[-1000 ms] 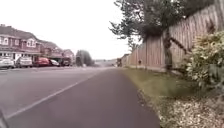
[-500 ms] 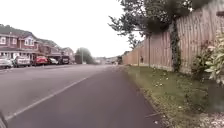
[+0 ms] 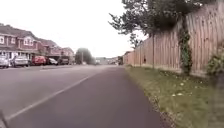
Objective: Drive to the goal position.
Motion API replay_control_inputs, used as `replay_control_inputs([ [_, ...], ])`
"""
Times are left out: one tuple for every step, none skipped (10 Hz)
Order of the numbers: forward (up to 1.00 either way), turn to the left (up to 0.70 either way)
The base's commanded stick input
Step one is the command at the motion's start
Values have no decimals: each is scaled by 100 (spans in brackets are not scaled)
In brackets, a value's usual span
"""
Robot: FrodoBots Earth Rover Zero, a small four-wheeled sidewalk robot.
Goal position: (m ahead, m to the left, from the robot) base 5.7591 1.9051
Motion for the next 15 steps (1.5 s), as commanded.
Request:
replay_control_inputs([
  [100, 0],
  [100, 0],
  [100, 0],
  [100, 0],
  [100, 0],
  [100, 0],
  [100, 0],
  [100, 0],
  [100, 0],
  [100, 0],
  [100, 0],
  [100, 0],
  [100, 0],
  [100, 0],
  [100, 0],
])
